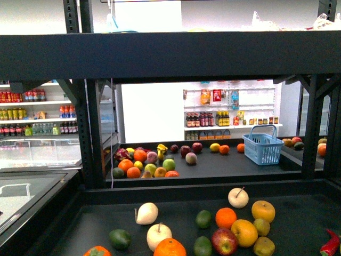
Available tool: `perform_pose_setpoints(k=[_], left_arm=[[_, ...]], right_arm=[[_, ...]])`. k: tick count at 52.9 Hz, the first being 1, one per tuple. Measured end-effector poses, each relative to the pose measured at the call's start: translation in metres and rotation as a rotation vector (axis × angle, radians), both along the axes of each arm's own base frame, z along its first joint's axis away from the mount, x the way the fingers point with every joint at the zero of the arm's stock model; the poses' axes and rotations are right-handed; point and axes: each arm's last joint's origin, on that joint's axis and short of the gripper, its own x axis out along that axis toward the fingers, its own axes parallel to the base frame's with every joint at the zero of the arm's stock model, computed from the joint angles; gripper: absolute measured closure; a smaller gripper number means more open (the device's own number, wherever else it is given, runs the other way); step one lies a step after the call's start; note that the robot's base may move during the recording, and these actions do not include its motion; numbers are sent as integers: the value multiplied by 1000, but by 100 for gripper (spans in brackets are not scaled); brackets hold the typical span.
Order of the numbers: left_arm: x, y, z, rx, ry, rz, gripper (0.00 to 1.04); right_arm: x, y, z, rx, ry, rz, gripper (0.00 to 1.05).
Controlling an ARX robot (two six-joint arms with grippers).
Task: Pick lemon from shelf
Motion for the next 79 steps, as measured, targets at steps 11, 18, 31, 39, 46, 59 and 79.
perform_pose_setpoints(k=[11,18,31,39,46,59,79], left_arm=[[-32,-45,36,241,-58,-124,8],[-57,-85,48,422,-110,-255,8],[-120,-144,23,855,-310,-518,22],[-159,-164,-44,1024,-309,-597,56],[-169,-163,-77,1035,-266,-613,81],[-187,-163,-108,1046,-270,-611,102],[-207,-163,-136,1050,-276,-607,102]], right_arm=[[0,0,0,0,0,0,8],[0,0,0,0,0,0,8],[0,0,0,0,0,0,8],[0,0,0,0,0,-1,8],[0,0,0,0,0,0,8],[0,0,0,0,0,0,8],[0,0,0,0,0,0,8]])
